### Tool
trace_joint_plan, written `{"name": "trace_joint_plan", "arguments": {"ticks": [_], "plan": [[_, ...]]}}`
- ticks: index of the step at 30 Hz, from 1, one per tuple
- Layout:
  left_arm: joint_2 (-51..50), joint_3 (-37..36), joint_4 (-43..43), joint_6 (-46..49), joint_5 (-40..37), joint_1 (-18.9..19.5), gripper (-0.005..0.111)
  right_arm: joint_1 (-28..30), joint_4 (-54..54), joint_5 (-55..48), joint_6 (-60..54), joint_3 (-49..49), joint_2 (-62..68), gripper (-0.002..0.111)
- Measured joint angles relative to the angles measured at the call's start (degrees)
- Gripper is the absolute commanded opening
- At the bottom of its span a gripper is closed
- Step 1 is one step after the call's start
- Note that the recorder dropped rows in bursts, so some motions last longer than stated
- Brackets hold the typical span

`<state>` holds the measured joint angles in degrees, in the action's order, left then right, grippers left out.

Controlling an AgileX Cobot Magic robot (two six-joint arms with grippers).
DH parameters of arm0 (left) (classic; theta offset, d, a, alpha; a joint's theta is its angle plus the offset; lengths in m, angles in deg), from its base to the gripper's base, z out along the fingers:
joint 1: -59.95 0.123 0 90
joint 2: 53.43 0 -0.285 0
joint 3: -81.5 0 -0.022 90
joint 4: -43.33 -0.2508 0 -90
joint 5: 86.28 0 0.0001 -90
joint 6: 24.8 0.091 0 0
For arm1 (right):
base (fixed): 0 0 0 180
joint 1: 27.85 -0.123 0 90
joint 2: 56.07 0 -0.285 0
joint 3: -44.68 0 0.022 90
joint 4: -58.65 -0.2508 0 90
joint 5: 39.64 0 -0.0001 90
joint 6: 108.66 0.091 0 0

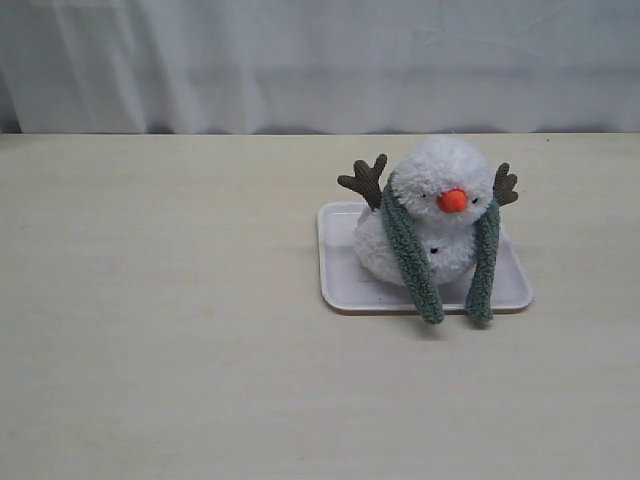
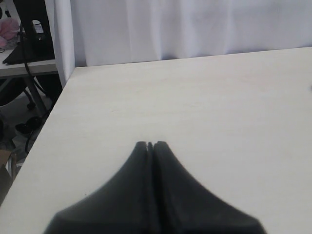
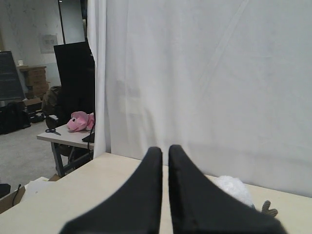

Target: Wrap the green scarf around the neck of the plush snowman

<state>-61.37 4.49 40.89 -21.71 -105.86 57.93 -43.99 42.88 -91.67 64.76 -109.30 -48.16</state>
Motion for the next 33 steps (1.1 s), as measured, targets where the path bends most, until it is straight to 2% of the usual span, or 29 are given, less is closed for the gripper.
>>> {"name": "trace_joint_plan", "arguments": {"ticks": [13, 20, 25, 30, 33], "plan": [[0.0, 0.0, 0.0, 0.0, 0.0, 0.0, 0.0, 0.0, 0.0, 0.28, 0.0, 0.0, 0.0, 0.004], [0.0, 0.0, 0.0, 0.0, 0.0, 0.0, 0.0, 0.0, 1.21, 3.98, 0.0, 1.66, 0.0, 0.004], [0.0, 0.0, 0.0, 0.0, 0.0, 0.0, 0.0, 0.28, 4.28, 16.09, 0.0, 7.19, 0.0, 0.004], [0.0, 0.0, 0.0, 0.0, 0.0, 0.0, 0.0, 5.31, 9.74, 31.29, 0.76, 17.43, 0.1, 0.004], [0.0, 0.0, 0.0, 0.0, 0.0, 0.0, 0.0, 7.75, 18.06, 35.19, 7.32, 24.06, 0.17, 0.004]]}}
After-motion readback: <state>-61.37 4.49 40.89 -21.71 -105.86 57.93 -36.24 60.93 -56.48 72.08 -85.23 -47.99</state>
